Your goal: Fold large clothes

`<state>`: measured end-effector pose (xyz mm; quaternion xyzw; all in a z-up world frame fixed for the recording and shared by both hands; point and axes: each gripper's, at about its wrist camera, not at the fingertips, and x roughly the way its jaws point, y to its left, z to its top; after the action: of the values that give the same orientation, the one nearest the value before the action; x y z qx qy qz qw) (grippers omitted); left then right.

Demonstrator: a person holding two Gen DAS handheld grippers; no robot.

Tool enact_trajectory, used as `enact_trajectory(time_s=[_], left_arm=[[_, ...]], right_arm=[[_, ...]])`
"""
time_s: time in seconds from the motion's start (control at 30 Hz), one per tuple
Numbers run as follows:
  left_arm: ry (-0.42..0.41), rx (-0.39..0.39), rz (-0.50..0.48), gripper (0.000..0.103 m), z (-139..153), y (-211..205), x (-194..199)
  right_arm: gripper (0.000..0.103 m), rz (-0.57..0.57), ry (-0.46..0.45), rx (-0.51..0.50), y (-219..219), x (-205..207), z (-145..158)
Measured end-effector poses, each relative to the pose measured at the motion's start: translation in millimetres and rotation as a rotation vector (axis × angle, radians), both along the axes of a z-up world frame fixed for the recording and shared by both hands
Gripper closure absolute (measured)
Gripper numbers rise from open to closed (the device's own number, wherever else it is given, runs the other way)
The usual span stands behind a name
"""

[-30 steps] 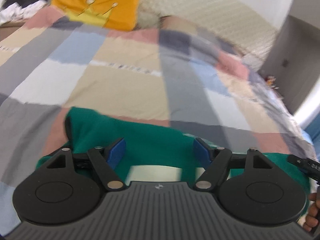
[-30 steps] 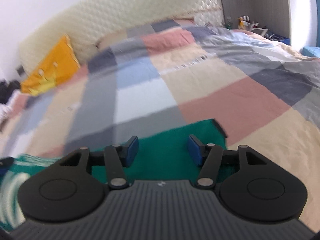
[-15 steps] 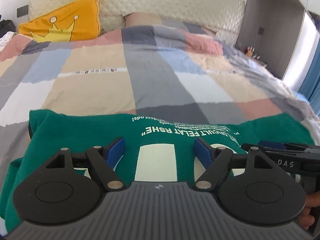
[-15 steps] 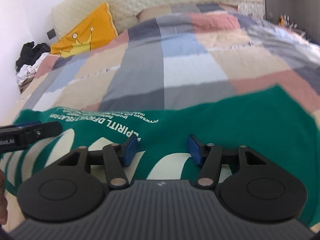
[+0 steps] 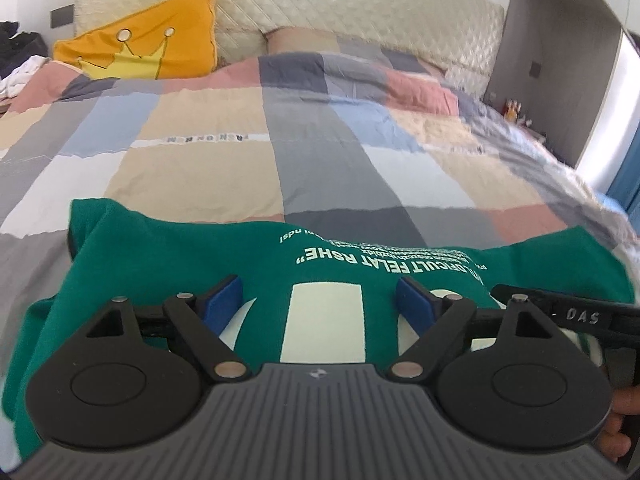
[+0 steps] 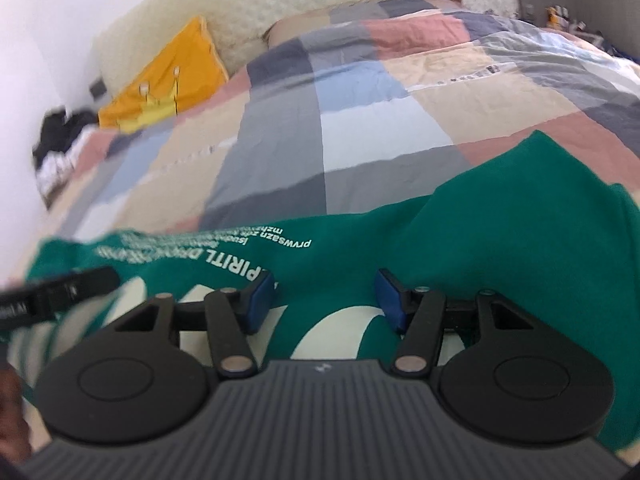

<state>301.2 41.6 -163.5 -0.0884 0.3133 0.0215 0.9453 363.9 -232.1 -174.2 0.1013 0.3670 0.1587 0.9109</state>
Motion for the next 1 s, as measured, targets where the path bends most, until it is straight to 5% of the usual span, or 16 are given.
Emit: enact_trajectory(time_s=[0.3, 0.53, 0.57, 0.7, 0.83, 1.0], left_arm=[[-0.096, -0.164, 0.066, 0.015, 34.3, 3.9, -77.6], [-0.091, -0.317, 0.089, 0.011, 27.1, -1.4, -126.2], [-0.082, -0.323, 0.092, 0.011, 25.8, -3.4, -129.7], [-0.052, -0.362, 0.102, 0.008, 21.0, -7.2, -136.5], [0.002, -0.405, 0.152, 0.004, 11.7, 0.0, -134.6], [0.051, -0.582, 0.202, 0.004, -6.2, 24.0, -129.5]], right_arm=[[0.041, -0.079, 0.010, 0.204, -27.7, -53.0, 33.6], [0.040, -0.061, 0.090, 0.335, -29.4, -93.9, 31.7], [0.038, -0.054, 0.106, 0.353, -28.6, -96.1, 29.3], [0.000, -0.042, 0.172, 0.440, -24.5, -97.4, 16.4], [0.000, -0.061, 0.271, 0.546, -26.9, -92.5, -2.6], [0.000, -0.121, 0.416, 0.685, -24.9, -86.1, -37.4]])
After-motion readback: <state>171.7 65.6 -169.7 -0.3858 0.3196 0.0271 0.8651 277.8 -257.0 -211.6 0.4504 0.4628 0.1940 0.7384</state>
